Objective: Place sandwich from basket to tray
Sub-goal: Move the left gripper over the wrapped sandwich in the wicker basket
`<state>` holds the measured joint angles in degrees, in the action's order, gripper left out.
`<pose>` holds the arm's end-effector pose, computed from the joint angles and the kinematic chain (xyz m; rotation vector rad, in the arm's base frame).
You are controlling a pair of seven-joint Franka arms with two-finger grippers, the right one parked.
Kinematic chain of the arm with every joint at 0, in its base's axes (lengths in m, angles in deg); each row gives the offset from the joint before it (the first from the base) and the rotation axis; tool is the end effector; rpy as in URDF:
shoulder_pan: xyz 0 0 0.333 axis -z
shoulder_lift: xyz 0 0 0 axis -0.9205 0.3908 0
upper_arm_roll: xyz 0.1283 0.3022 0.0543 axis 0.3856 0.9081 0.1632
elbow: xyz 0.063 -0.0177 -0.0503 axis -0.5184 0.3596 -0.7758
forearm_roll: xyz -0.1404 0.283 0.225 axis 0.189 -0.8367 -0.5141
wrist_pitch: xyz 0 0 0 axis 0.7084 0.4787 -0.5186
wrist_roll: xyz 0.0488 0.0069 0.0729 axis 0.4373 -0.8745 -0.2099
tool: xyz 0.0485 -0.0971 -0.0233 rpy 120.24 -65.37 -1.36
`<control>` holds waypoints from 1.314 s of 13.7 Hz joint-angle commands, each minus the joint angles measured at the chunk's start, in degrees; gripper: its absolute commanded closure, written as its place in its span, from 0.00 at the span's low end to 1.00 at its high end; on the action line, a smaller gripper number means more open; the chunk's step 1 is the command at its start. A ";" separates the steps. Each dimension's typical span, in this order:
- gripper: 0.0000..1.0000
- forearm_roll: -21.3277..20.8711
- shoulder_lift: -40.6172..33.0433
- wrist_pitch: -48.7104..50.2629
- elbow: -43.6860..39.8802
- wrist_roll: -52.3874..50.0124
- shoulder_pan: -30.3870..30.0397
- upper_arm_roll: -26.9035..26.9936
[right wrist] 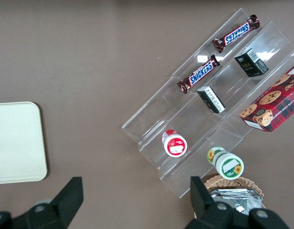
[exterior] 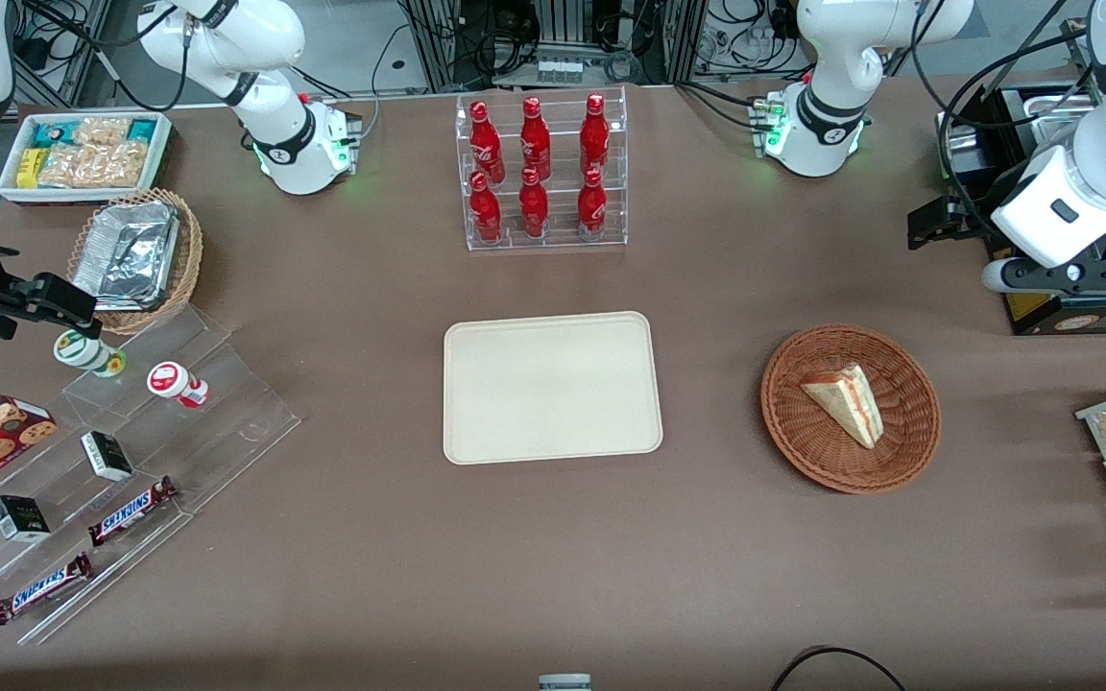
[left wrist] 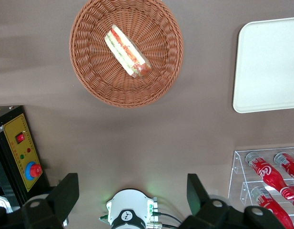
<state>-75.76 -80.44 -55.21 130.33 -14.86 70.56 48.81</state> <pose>0.5206 -0.0653 0.6141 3.1026 -0.0648 -0.3569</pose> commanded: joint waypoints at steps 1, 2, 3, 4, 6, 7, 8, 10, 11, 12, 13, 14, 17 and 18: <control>0.00 -1.14 0.09 -2.00 -0.15 0.22 0.56 0.14; 0.00 -1.06 0.18 -2.63 -0.14 0.22 0.56 0.14; 0.00 -1.06 0.18 -2.72 0.30 0.22 0.65 0.14; 0.00 -1.06 -0.08 -3.25 2.13 0.22 0.56 0.14; 0.00 -1.14 -0.52 -7.10 6.34 0.22 0.74 0.05; 0.00 -1.23 -0.61 -9.56 8.28 0.22 0.74 0.05; 0.00 -1.32 -0.52 -11.23 9.86 0.31 0.74 0.05; 0.00 -1.49 -0.08 -14.92 13.72 0.31 0.74 0.05; 0.00 -1.58 -0.61 -18.86 16.97 0.31 0.74 0.05; 0.00 -2.10 -0.70 -21.77 19.43 0.31 0.74 0.05; 0.00 -2.72 -0.53 -24.15 21.11 0.31 0.74 0.05; 0.00 -3.16 -0.35 -26.52 22.87 0.31 0.74 0.05; 0.00 -3.16 -0.17 -35.21 28.67 0.22 0.74 0.05; 0.00 -3.25 0.00 -38.72 30.78 0.22 0.74 0.05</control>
<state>-78.02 -79.51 -88.48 156.82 -14.86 70.72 48.67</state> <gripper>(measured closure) 0.000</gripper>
